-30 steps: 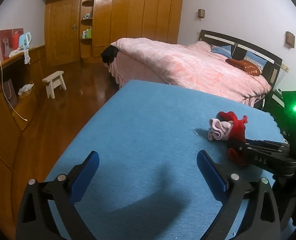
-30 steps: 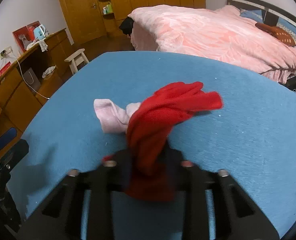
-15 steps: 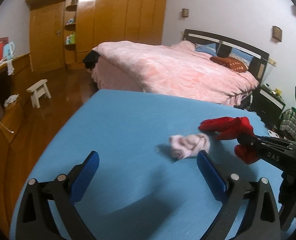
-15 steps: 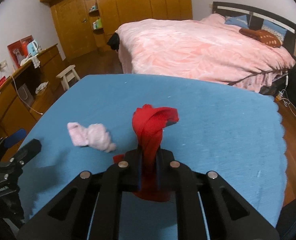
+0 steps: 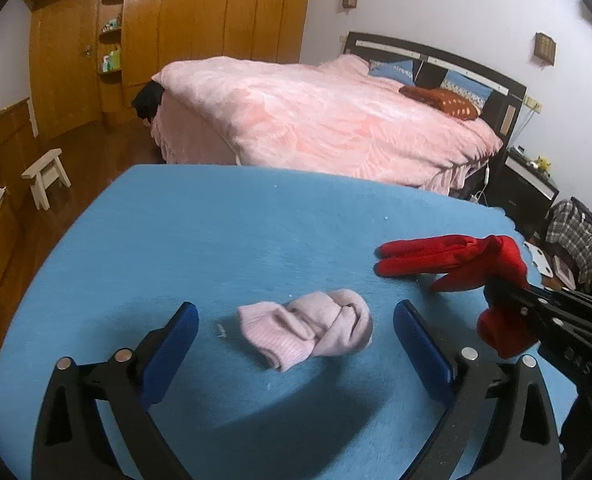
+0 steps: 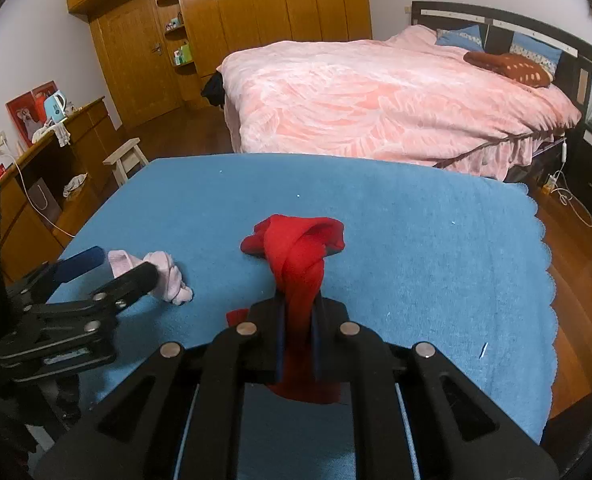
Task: Collect trash
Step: 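Grasp the red cloth with the right tool while the left tool grasps the pink sock, then carry the red cloth and pink sock over the bin and open both tools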
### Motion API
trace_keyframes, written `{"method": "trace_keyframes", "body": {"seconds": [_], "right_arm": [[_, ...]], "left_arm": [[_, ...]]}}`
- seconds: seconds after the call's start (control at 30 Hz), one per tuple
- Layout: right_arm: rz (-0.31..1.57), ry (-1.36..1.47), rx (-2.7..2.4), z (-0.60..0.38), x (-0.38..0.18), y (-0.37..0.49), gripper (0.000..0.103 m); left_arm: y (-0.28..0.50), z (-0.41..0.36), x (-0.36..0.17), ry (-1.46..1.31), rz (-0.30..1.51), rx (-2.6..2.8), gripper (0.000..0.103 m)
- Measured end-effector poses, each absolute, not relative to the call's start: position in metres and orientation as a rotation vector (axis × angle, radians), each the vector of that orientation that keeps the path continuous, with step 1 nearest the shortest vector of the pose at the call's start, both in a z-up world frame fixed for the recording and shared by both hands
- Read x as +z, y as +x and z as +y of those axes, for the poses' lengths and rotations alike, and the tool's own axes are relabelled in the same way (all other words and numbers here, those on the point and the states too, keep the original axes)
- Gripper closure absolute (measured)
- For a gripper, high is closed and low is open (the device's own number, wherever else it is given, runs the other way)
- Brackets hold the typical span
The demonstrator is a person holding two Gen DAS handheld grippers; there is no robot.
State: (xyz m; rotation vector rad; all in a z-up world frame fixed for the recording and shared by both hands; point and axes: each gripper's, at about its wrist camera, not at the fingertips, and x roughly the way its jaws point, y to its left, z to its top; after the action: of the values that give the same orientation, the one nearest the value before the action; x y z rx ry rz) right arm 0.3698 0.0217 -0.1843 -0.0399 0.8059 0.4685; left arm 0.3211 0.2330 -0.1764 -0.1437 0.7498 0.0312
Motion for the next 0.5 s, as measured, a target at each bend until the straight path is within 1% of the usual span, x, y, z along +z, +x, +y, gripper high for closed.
{"method": "trace_keyframes", "body": {"seconds": [0.1,0.13,0.17,0.2,0.27,0.3,0.37,0.5], "right_arm": [[0.808,-0.037,0.47,0.021,-0.185,0.369,0.094],[0.809,-0.036,0.47,0.021,-0.186,0.368,0.094],[0.81,-0.035,0.471,0.021,-0.186,0.368,0.094],[0.811,-0.035,0.471,0.02,-0.186,0.368,0.094],[0.814,-0.035,0.473,0.02,-0.187,0.367,0.094],[0.816,-0.035,0.473,0.019,-0.187,0.366,0.094],[0.819,-0.034,0.473,0.019,-0.187,0.366,0.094],[0.818,-0.028,0.475,0.018,-0.185,0.364,0.093]], "left_arm": [[0.33,0.228,-0.183,-0.141,0.785,0.032,0.008],[0.33,0.228,-0.184,-0.142,0.793,0.033,0.01],[0.331,0.227,-0.186,-0.146,0.8,0.029,0.017],[0.332,0.227,-0.188,-0.151,0.811,0.019,0.021],[0.335,0.227,-0.191,-0.153,0.83,0.001,0.042],[0.335,0.226,-0.191,-0.157,0.833,-0.013,0.045],[0.334,0.223,-0.19,-0.152,0.823,-0.029,0.057],[0.327,0.217,-0.183,-0.128,0.785,-0.026,0.06]]}}
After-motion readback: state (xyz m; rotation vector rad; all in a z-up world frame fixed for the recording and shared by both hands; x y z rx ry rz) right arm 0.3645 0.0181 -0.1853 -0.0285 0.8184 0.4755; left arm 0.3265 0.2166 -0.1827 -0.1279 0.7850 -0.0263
